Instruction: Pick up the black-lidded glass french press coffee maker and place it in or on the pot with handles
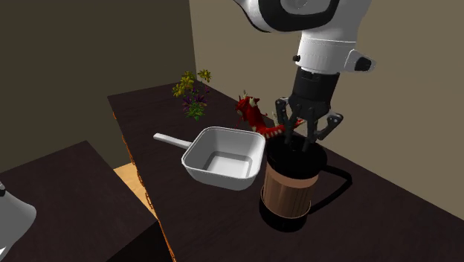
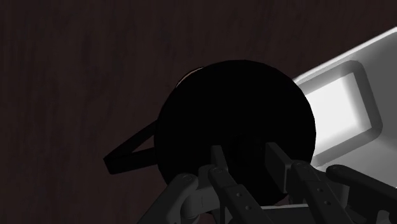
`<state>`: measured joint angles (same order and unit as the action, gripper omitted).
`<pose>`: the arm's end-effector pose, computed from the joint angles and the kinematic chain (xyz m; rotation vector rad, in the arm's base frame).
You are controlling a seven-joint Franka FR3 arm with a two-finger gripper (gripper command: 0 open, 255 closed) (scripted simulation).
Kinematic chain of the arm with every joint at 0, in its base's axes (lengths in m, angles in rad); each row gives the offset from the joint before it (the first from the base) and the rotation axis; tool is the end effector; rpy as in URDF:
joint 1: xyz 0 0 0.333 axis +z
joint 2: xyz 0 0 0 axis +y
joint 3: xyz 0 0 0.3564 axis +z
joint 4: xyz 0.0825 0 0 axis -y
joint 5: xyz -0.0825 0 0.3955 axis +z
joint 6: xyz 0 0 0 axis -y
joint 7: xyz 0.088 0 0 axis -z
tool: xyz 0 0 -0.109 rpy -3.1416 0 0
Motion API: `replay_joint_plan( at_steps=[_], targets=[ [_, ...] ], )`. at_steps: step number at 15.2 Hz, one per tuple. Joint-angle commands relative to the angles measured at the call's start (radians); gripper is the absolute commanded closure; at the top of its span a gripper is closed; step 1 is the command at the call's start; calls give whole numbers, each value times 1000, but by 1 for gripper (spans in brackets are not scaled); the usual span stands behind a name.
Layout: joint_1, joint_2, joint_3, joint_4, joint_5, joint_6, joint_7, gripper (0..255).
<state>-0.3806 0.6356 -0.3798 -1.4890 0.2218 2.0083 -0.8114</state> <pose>0.5746 -0.4561 0.3382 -3.1106 -0.0150 0.1047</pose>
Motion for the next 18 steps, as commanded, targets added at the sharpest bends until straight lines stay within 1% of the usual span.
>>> replay_joint_plan(
  at_steps=[1,10,18],
  targets=[
    [2,-19,-5,4,-6,-19,2,255],
    [4,-61,-15,61,-23,-116,12,255],
    [1,-85,-22,133,-35,-209,19,255]
  ],
)
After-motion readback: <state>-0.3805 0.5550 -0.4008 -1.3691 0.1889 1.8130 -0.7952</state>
